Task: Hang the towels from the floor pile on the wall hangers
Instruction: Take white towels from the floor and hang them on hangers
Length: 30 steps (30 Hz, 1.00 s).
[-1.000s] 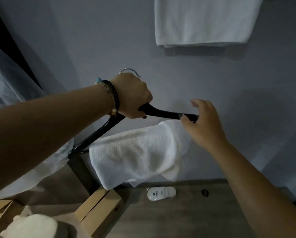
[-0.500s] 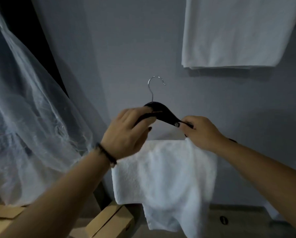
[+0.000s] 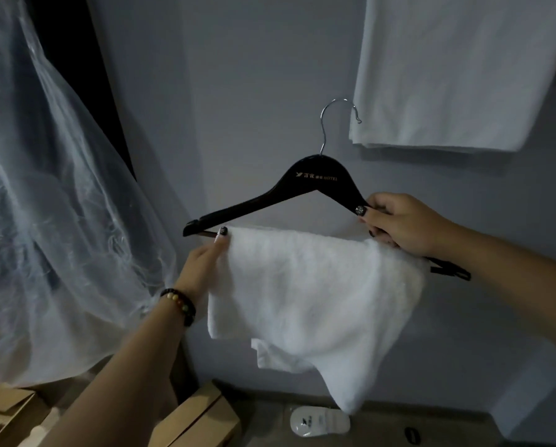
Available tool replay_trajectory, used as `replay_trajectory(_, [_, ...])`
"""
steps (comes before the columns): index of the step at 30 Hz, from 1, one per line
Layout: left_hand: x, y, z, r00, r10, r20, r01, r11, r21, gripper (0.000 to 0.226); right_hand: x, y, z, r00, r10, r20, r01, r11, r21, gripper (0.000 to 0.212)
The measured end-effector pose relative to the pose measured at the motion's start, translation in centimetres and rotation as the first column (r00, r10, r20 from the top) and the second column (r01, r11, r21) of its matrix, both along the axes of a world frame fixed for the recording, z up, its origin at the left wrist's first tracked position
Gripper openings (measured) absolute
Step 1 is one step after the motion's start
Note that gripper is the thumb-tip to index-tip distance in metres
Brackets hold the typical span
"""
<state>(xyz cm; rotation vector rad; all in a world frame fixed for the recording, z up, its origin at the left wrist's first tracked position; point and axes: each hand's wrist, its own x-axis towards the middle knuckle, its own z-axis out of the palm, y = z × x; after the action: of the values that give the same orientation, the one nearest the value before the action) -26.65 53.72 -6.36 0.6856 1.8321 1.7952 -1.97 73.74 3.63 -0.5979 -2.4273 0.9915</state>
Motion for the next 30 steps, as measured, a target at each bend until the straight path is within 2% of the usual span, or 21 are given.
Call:
replay_trajectory(3, [0.8, 1.9, 2.3, 0.953, -0.005, -0.302, -0.068, 0.971, -0.229, 0.047, 0.1, -0.3, -0.1, 0.997, -0.073, 0.029, 0.067, 0.98, 0.189, 0.04])
replay_trajectory(5, [2.1, 3.1, 3.2, 0.916, -0.014, -0.401, -0.083, 0.971, -0.223, 0.044, 0.3, -0.4, -0.5, 0.995, -0.099, 0.026, 0.088, 0.961, 0.26, 0.042])
replay_trajectory(8, [3.8, 4.1, 3.5, 0.923, 0.018, -0.385, -0.044, 0.997, -0.059, 0.044, 1.0, 0.6, -1.4, 0.99, -0.144, -0.008, 0.14, 0.948, 0.287, 0.038])
replay_trajectory(10, [4.6, 4.3, 3.7, 0.917, 0.054, -0.396, -0.042, 0.998, 0.038, 0.052, 1.4, 1.5, -1.9, 0.98, -0.196, -0.031, 0.197, 0.937, 0.288, 0.041])
replay_trajectory(12, [5.4, 4.2, 4.3, 0.9, 0.071, -0.429, -0.035, 0.995, 0.09, 0.059, 1.9, 2.3, -2.2, 0.963, -0.263, -0.061, 0.269, 0.918, 0.292, 0.046])
replay_trajectory(16, [5.5, 2.3, 3.6, 0.866, 0.138, -0.48, -0.084, 0.987, 0.134, 0.049, 3.4, 3.8, -2.1, 0.916, -0.368, -0.162, 0.399, 0.878, 0.266, 0.046])
replay_trajectory(21, [4.2, -0.4, 1.1, 0.895, 0.153, -0.419, -0.137, 0.988, 0.07, 0.061, 2.9, 3.1, -1.2, 0.92, -0.35, -0.178, 0.387, 0.881, 0.272, 0.049])
replay_trajectory(27, [3.8, -3.2, -1.4, 0.922, 0.137, -0.363, -0.134, 0.99, 0.032, 0.065, 1.5, 2.8, -1.3, 0.9, -0.416, -0.13, 0.436, 0.864, 0.252, 0.051])
replay_trajectory(30, [2.3, -3.3, -2.6, 0.909, 0.139, -0.394, -0.198, 0.974, -0.112, 0.066, 0.3, 1.5, -1.2, 0.919, -0.359, -0.164, 0.392, 0.879, 0.271, 0.05])
